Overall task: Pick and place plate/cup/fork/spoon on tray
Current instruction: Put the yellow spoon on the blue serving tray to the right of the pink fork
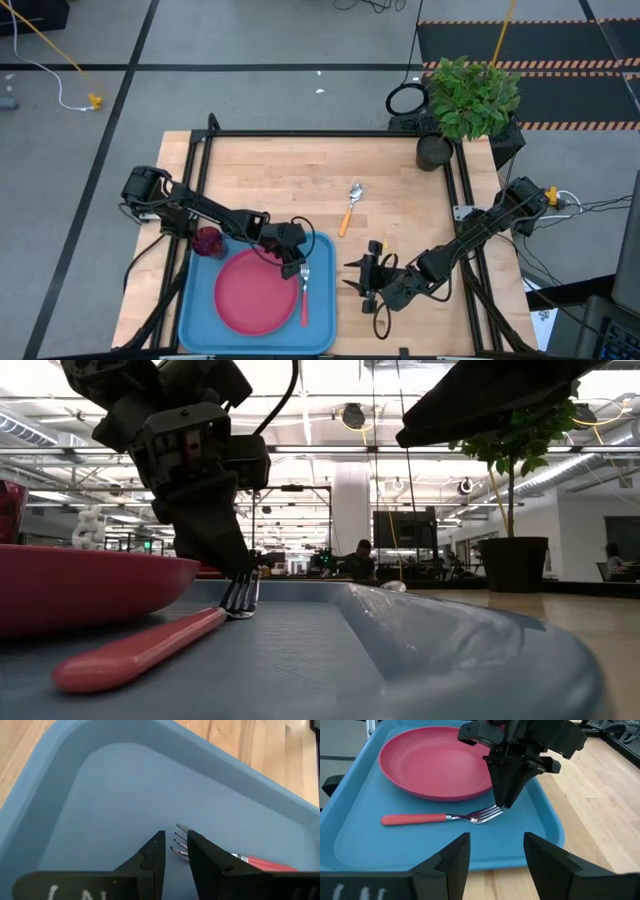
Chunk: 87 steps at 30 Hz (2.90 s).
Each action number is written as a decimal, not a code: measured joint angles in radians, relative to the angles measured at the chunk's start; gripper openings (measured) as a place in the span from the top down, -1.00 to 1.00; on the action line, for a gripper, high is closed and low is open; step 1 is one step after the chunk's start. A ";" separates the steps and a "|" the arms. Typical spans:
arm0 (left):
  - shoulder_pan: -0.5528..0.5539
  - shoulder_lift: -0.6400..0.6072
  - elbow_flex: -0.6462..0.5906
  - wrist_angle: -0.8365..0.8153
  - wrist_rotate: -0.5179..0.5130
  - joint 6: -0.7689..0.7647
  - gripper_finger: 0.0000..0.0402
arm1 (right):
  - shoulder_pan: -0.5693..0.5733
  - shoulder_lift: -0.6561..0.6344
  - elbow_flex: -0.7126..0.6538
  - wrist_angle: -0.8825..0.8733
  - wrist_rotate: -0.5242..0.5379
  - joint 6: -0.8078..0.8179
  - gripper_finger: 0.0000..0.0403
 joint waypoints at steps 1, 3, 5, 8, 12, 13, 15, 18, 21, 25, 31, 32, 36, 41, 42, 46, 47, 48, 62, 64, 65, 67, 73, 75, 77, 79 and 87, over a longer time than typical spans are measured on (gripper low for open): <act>0.001 -0.002 0.000 0.000 0.000 0.000 0.59 | 0.000 0.000 0.000 0.000 0.000 0.000 0.13; 0.004 -0.009 0.000 0.000 0.003 -0.001 0.59 | 0.000 0.000 0.000 0.000 0.000 0.000 0.13; 0.012 -0.030 0.000 -0.008 0.005 -0.001 0.60 | 0.000 0.000 0.000 0.000 0.000 -0.004 0.13; 0.022 -0.066 -0.001 -0.036 0.004 0.003 0.60 | 0.000 0.000 0.000 0.000 0.000 -0.004 0.13; 0.031 -0.124 -0.001 -0.038 0.003 0.038 0.60 | -0.001 0.000 0.000 0.006 0.001 -0.014 0.13; 0.032 -0.138 -0.001 -0.036 0.000 0.049 0.60 | -0.002 0.000 0.000 0.007 0.000 -0.015 0.13; 0.033 -0.168 -0.001 -0.033 -0.011 0.079 0.60 | -0.008 0.000 0.000 0.007 0.000 -0.015 0.13; 0.033 -0.214 -0.001 -0.036 -0.024 0.108 0.60 | -0.023 0.000 0.000 0.010 0.002 -0.014 0.13; 0.033 -0.283 -0.001 -0.037 -0.062 0.139 0.60 | -0.046 0.000 0.000 0.024 0.002 -0.013 0.13; 0.040 -0.385 -0.001 -0.041 -0.157 0.226 0.60 | -0.099 0.000 0.000 0.050 0.035 -0.011 0.13; 0.081 -0.510 0.000 -0.048 -0.279 0.308 0.60 | -0.232 -0.020 0.000 0.013 0.024 0.041 0.13; 0.090 -0.524 0.000 -0.050 -0.281 0.317 0.60 | -0.260 -0.022 0.000 0.003 0.009 0.058 0.13; 0.129 -0.580 0.000 -0.048 -0.281 0.343 0.60 | -0.375 -0.022 0.000 -0.079 -0.060 0.172 0.13; 0.161 -0.640 0.000 -0.047 -0.281 0.386 0.60 | -0.471 -0.022 0.000 -0.165 -0.107 0.342 0.12; 0.170 -0.650 0.000 -0.047 -0.280 0.401 0.60 | -0.482 -0.022 0.000 -0.168 -0.101 0.359 0.11; 0.208 -0.673 0.000 -0.046 -0.280 0.419 0.60 | -0.513 -0.022 0.000 -0.207 -0.104 0.391 0.05; 0.216 -0.676 0.000 -0.053 -0.280 0.416 0.60 | -0.520 -0.022 -0.002 -0.211 -0.104 0.407 0.04; 0.223 -0.676 0.000 -0.056 -0.280 0.413 0.60 | -0.526 -0.021 -0.009 -0.209 -0.105 0.427 0.02; 0.230 -0.621 0.000 -0.050 -0.278 0.409 0.60 | -0.566 0.013 -0.094 -0.208 -0.129 0.609 -0.11; 0.230 -0.621 0.000 -0.050 -0.278 0.410 0.59 | -0.573 0.013 -0.112 -0.205 -0.131 0.623 -0.11; 0.230 -0.621 0.000 -0.049 -0.278 0.412 0.60 | -0.573 0.013 -0.118 -0.196 -0.132 0.628 -0.11; 0.230 -0.621 0.000 -0.050 -0.278 0.416 0.60 | -0.572 0.013 -0.127 -0.181 -0.133 0.638 -0.11; 0.230 -0.621 0.000 -0.031 -0.278 0.427 0.59 | -0.573 0.054 -0.130 -0.155 -0.132 0.643 -0.11; 0.230 -0.621 0.000 -0.021 -0.278 0.440 0.60 | -0.577 0.088 -0.130 -0.105 -0.145 0.636 -0.11; 0.230 -0.621 0.000 -0.018 -0.278 0.443 0.59 | -0.584 0.124 -0.130 -0.072 -0.178 0.619 -0.11; 0.230 -0.621 0.000 -0.014 -0.278 0.445 0.60 | -0.590 0.146 -0.130 -0.048 -0.185 0.618 -0.11; 0.230 -0.621 0.000 -0.013 -0.278 0.463 0.60 | -0.604 0.161 -0.129 -0.043 -0.182 0.542 -0.08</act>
